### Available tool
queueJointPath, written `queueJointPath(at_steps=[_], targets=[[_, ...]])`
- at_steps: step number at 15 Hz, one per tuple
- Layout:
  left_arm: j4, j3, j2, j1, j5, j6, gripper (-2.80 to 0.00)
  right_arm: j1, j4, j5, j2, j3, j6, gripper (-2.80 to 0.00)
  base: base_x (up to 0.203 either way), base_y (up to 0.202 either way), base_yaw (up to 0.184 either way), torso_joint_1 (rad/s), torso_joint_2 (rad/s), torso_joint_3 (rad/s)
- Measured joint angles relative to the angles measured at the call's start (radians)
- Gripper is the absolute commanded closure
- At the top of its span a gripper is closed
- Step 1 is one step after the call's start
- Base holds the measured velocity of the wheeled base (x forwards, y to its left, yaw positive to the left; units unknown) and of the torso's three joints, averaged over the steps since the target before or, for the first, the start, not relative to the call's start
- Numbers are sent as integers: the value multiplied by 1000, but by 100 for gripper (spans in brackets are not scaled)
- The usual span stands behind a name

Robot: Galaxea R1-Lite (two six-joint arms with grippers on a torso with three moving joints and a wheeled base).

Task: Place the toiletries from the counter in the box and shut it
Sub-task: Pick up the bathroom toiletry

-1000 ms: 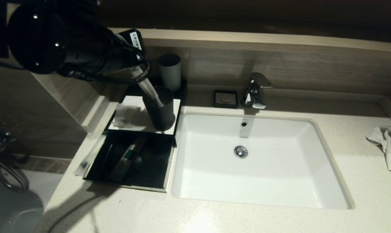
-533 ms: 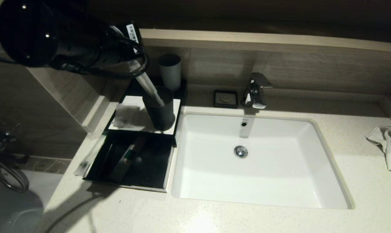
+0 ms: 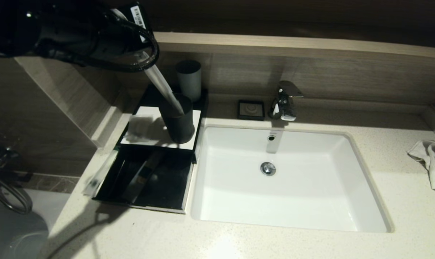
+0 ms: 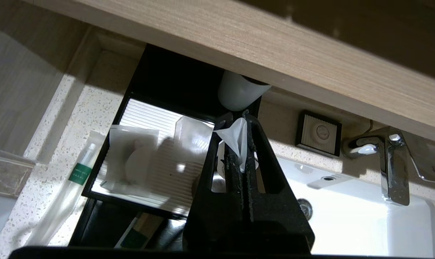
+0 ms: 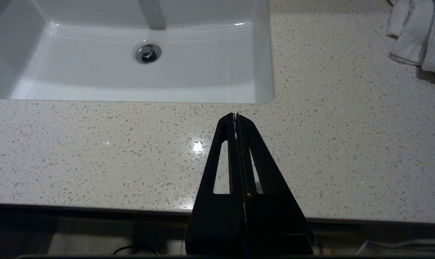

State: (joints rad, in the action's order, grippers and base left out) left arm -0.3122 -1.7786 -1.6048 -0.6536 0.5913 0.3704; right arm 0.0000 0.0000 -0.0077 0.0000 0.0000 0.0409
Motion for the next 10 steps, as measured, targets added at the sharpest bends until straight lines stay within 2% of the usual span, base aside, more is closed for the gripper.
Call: queueJointPath(at_steps=[10], targets=[[-4, -41, 32, 0, 0, -20, 0, 0, 0, 0, 0, 0, 0, 0, 0, 0, 0, 0, 0, 0]])
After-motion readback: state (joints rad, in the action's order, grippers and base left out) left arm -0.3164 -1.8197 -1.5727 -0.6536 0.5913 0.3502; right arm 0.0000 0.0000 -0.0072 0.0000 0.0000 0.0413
